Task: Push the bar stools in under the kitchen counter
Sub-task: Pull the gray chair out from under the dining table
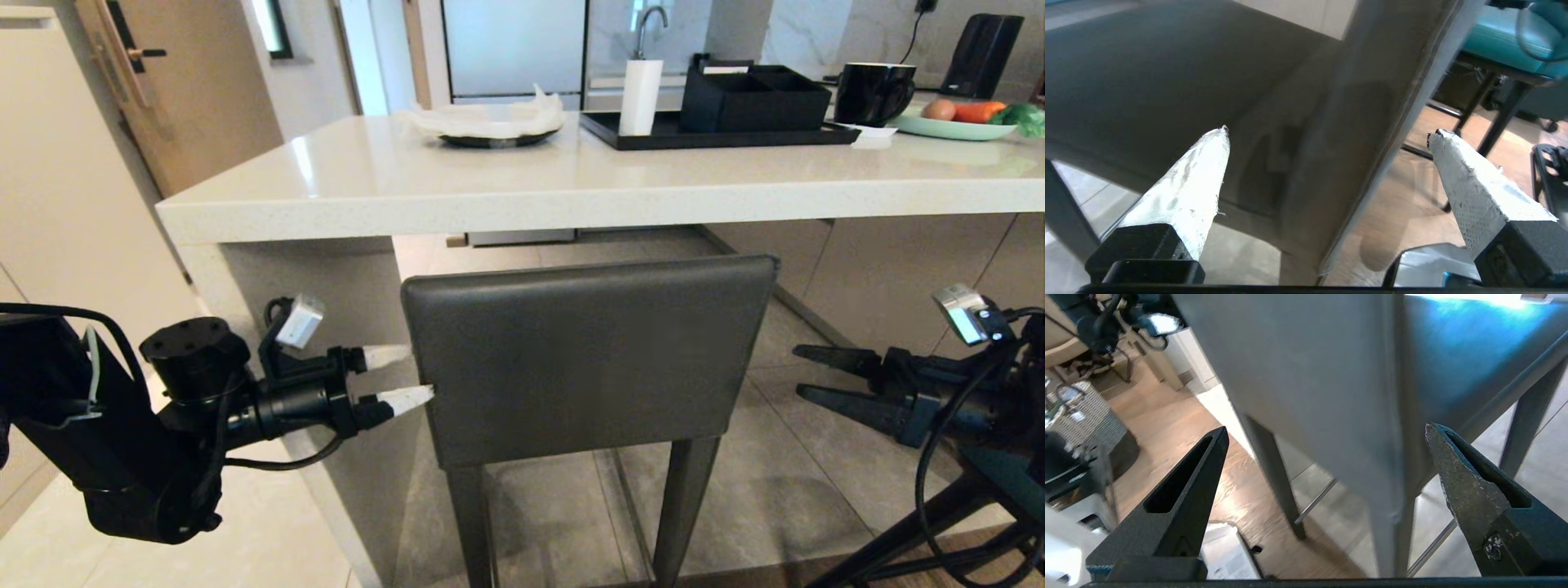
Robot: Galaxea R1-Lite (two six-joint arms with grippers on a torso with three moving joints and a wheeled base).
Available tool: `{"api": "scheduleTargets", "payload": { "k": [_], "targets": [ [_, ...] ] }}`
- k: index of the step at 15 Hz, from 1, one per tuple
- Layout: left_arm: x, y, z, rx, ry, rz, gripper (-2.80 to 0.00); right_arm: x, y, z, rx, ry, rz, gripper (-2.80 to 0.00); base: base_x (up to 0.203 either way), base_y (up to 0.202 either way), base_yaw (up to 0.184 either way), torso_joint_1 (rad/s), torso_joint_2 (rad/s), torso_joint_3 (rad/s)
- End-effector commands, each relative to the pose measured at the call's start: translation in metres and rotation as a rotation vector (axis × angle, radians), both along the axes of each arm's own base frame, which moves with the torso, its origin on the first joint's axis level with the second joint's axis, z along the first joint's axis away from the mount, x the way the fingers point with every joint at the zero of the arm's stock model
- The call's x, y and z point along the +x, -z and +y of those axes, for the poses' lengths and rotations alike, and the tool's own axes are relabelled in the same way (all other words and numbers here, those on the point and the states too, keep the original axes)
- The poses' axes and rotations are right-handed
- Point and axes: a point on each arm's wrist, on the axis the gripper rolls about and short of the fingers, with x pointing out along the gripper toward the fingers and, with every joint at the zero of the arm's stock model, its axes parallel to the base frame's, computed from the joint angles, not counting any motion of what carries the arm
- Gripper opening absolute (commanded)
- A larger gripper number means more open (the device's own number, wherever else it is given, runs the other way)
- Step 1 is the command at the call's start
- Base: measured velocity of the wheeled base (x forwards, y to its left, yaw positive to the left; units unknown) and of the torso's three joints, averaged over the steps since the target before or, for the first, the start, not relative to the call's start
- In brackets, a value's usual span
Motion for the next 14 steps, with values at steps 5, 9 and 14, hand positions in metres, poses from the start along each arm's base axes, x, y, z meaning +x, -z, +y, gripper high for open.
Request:
{"api": "scheduleTargets", "payload": {
  "k": [5,9,14],
  "targets": [
    [-0.002,-0.003,-0.005,-0.003,0.019,-0.012,0.00,0.033,0.014,0.002,0.006,-0.040,-0.017,0.00,0.000,0.000,0.000,0.000,0.00,0.000],
    [-0.002,-0.004,-0.009,-0.006,0.001,-0.017,0.00,0.049,0.020,0.023,0.012,-0.175,-0.022,0.00,0.000,0.000,0.000,0.000,0.00,0.000],
    [-0.001,-0.011,-0.019,-0.013,-0.001,-0.045,0.00,0.064,0.011,0.041,0.019,-0.270,-0.045,0.00,0.000,0.000,0.000,0.000,0.00,0.000]
  ]
}}
